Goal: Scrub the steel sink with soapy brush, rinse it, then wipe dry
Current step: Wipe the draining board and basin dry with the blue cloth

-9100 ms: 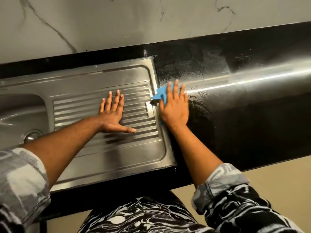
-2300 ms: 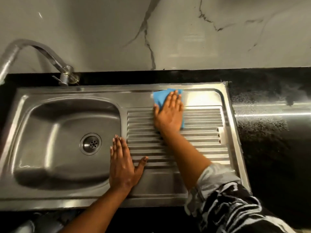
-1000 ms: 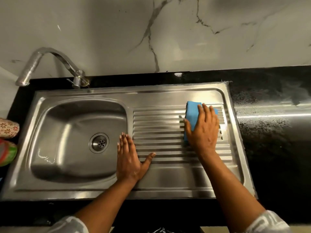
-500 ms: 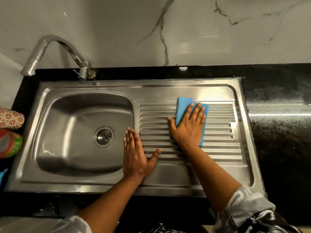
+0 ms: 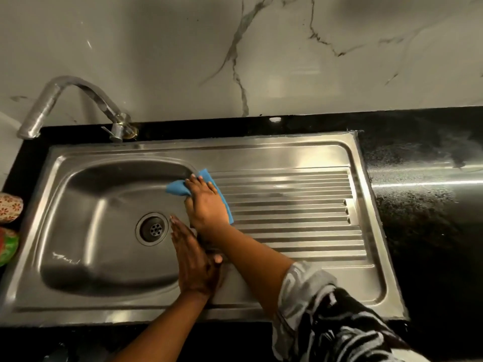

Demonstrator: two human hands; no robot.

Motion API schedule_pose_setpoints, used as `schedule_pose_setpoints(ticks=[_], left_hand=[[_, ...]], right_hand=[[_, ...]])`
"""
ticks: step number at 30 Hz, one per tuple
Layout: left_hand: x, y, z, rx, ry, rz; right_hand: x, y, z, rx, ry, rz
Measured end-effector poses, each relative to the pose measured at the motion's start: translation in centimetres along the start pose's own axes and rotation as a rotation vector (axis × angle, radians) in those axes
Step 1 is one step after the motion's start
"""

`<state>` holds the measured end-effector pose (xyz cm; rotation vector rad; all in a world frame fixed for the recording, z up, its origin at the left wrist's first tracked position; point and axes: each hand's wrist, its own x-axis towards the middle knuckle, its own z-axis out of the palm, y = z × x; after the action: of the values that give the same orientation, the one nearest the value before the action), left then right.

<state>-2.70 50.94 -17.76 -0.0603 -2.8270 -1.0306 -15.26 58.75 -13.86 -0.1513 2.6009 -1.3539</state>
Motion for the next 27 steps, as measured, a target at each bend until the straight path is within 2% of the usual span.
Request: schedule_pose_setpoints(ticks=[2,4,5,7,9,11,13,16,20,24,27], left_hand=[[0.1,-0.1,0.2,0.046,-0.034,-0.021],[0.1,-0.1,0.4,0.128,-0.092,-0.040],[0.2,0.0,0.5,0.168,-0.120,-0.046],[0.4,0.3,0.5,0.218,-0.168,-0.069],[0.6,0.6,0.4,0.233,-0.199,-0.088],[0.6,0.5,0.4,0.232,-0.207,-0.087],[0.5,0.4,0.4,0.233,-0.214,-0.084],[0.5,0.2,0.6,0.233,-0.222,-0.070],[0.6,0.0,0.7,0.235,-0.240,-0.081],[0.6,-0.3,0.7,0.250,-0.269,-0.082],[0.8,-0.4,0.7,0.249,-0.296,-0.112]], right_hand=[[-0.7,-0.5,-3.3,0.561,0.090,0.255],[-1.6,0.5,-8.3,1.018,0.223,0.523],[-2.2,1.4,-11.3,1.171,0.255,0.615],[-3.8,4.3,-18.2,1.276,0.362,0.624],[-5.3,7.3,-25.9,1.112,0.642,0.599],[-5.9,10.8,-32.1,0.734,0.932,0.578],[-5.7,14.7,-36.3,0.326,1.015,0.579],[-4.3,21.9,-39.3,-0.060,0.918,0.670],[0.0,26.1,-36.9,-0.486,0.692,0.750],[4.2,23.3,-33.0,-0.605,0.587,0.726],[7.6,19.1,-27.1,-0.602,0.584,0.707]])
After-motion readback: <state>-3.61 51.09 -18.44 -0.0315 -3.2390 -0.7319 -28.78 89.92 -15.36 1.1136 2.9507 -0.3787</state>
